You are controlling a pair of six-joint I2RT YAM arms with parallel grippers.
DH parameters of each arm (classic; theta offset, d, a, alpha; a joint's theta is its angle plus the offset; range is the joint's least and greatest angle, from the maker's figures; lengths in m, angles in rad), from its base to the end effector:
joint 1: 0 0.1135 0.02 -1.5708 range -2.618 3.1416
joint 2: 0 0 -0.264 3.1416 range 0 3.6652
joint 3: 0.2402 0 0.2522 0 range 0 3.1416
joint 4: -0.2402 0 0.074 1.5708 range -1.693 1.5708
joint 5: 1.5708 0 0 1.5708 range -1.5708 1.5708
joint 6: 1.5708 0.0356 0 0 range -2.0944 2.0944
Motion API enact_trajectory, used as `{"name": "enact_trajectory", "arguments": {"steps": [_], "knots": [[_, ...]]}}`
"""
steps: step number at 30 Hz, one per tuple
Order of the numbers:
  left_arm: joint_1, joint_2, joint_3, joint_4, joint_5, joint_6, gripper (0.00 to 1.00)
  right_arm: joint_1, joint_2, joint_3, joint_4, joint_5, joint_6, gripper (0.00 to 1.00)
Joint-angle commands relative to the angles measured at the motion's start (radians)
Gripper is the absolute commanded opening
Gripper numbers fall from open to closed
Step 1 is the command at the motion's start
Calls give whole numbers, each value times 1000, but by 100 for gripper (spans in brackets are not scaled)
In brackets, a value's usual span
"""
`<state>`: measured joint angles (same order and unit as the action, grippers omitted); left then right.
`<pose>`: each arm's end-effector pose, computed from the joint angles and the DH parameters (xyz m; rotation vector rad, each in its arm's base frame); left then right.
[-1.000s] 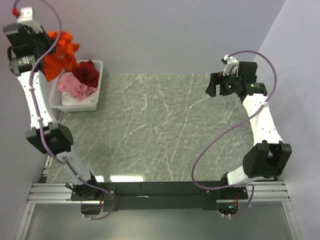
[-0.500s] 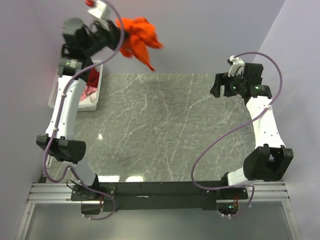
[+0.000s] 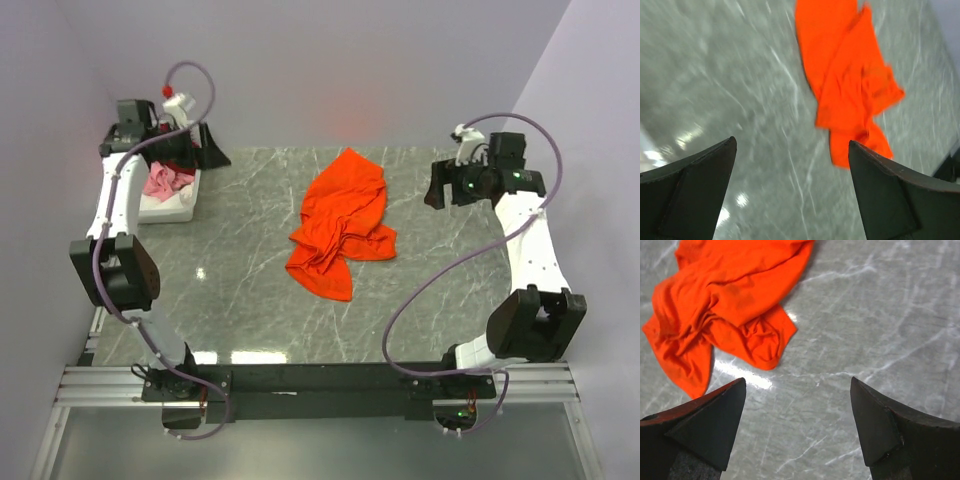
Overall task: Fold and stack the t-shirts
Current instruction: Move the tshirt to the center of the board, then flatten the tshirt out
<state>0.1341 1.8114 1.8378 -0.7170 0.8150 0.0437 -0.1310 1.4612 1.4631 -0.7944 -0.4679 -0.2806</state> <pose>0.4019 0.0281 0.3736 0.3285 2.0976 -0.8076 0.3097 -0.0246 0.3611 -0.3911 2.2485 0.3395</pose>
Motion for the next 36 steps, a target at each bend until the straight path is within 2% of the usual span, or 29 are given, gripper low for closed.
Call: {"name": "enact_trajectory", "arguments": {"steps": [1,3,8,9,12,13,16,19,28,36], "knots": [[-109,-18,-73,-156,-6,185,99,94,40,-24,-43,76,-75,89],[-194,-27,-167,-129,-49,194,96,180,65,-38,-46,116,-91,81],[-359,-35,-356,-13,-129,113,86,283,189,-52,-28,198,-55,66],[-373,-27,-383,4,-129,96,84,292,211,-44,-23,201,-45,61],[-392,26,-382,82,-112,-11,84,297,295,-18,-5,213,0,58],[-393,63,-376,118,-108,-89,84,295,333,-11,-3,212,7,57],[-398,136,-351,174,-119,-194,80,300,390,8,0,204,33,56],[-401,207,-309,221,-165,-254,75,303,427,13,12,224,52,56],[-448,380,-129,168,-203,-266,66,329,511,36,70,296,107,56],[-458,396,-150,114,-249,-255,44,357,565,34,100,356,123,59]]}}
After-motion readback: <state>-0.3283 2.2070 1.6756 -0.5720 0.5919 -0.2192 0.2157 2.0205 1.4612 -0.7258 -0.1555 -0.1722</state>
